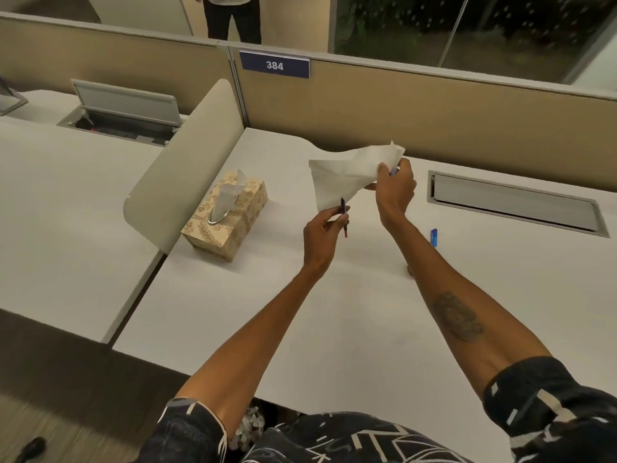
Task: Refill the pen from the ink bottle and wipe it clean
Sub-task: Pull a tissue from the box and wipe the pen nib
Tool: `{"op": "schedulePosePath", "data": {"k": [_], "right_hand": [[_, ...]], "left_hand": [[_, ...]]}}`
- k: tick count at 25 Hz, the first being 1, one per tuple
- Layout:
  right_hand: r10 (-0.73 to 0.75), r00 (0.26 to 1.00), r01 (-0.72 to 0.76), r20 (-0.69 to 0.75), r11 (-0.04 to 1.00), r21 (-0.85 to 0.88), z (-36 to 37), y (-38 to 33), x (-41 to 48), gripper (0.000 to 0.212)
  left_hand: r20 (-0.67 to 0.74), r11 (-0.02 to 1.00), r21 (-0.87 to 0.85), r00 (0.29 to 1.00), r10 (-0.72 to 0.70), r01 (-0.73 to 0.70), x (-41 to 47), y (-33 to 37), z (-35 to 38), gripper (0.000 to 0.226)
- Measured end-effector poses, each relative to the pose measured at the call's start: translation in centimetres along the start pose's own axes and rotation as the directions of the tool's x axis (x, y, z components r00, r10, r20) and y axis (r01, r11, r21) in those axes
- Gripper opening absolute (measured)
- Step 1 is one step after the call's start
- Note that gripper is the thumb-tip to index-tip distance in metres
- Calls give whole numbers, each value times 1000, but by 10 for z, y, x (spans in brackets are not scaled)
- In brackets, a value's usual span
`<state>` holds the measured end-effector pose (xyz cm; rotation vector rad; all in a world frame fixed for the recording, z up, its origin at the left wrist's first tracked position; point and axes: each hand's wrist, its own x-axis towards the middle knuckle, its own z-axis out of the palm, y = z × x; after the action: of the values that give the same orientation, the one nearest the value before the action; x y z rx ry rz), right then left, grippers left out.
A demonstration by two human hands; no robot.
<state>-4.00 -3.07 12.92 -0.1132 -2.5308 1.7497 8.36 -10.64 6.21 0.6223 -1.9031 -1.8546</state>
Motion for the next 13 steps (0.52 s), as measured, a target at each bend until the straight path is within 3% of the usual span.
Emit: {"op": "schedulePosePath", "data": {"k": [4, 9, 13], "right_hand": [[-15, 998, 11, -56, 998, -67, -33, 16, 6, 31], [11, 999, -17, -42, 989, -147, -71, 37, 10, 28], [33, 996, -47, -80, 983, -175, -101, 52, 11, 17]], "left_hand": [[53, 995, 45, 995, 82, -85, -4, 9, 34, 33], [108, 994, 70, 991, 80, -88, -13, 15, 65, 50], [168, 989, 87, 981, 101, -117, -21, 14, 84, 52]]}}
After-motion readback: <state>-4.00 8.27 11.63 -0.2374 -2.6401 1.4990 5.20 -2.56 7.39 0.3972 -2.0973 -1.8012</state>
